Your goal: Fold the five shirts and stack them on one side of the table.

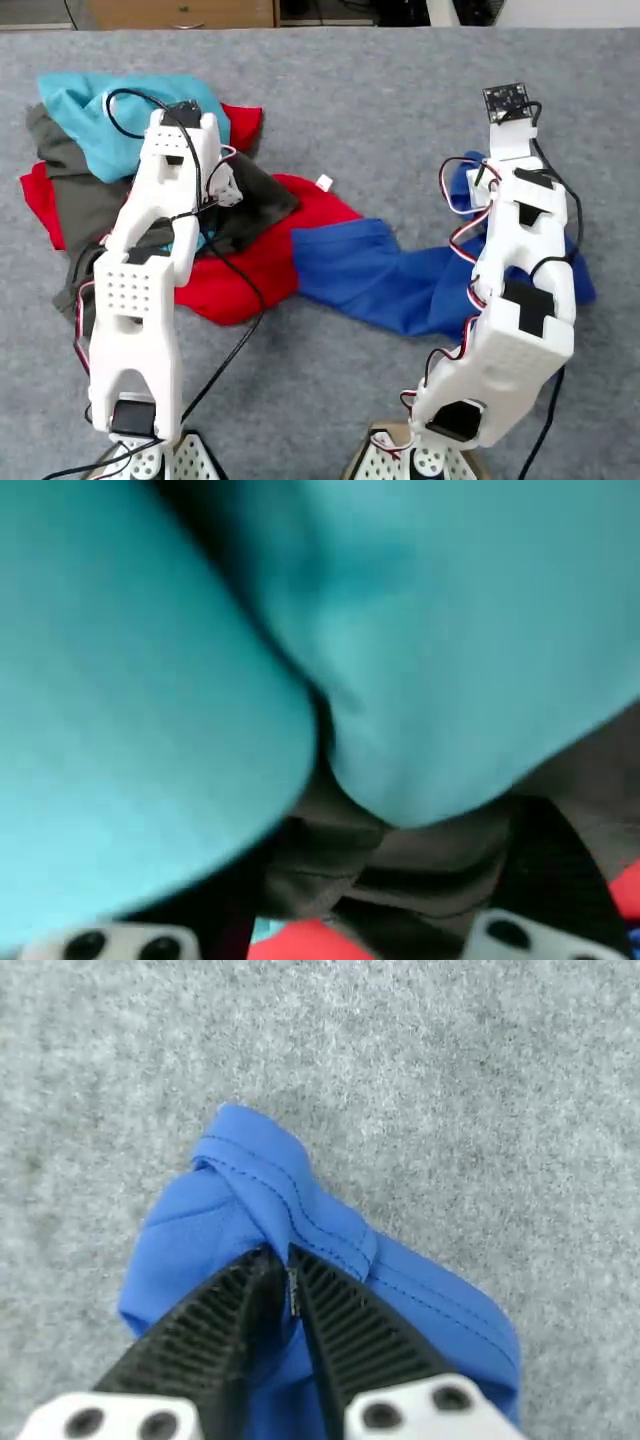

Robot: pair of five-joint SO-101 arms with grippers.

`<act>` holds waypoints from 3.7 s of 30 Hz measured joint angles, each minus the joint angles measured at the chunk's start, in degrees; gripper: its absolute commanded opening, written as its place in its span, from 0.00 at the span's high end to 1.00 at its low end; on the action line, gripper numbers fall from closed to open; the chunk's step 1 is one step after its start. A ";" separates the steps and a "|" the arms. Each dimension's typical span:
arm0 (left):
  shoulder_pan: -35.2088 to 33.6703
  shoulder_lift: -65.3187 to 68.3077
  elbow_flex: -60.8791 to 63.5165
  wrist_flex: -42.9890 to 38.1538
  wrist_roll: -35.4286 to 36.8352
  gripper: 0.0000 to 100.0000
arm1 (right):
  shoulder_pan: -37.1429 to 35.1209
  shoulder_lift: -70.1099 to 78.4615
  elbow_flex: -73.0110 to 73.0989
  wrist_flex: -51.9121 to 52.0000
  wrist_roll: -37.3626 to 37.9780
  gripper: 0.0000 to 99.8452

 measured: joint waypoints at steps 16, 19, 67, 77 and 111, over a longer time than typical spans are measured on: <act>-31.74 11.87 -31.56 7.82 -4.48 0.98 | 0.00 0.00 0.00 0.00 0.00 1.00; -42.99 13.10 -42.29 7.82 -7.12 0.98 | 0.00 0.00 0.00 0.00 0.00 1.00; -39.12 -18.11 -52.57 7.91 -9.85 0.69 | 1.14 0.00 1.49 -1.23 0.00 1.00; -40.79 -33.41 -42.99 7.91 -18.29 0.88 | 1.14 1.05 -5.98 12.31 0.00 1.00; -45.01 -95.12 49.93 -3.25 -23.38 0.92 | -39.65 -9.93 -87.21 24.70 0.09 1.00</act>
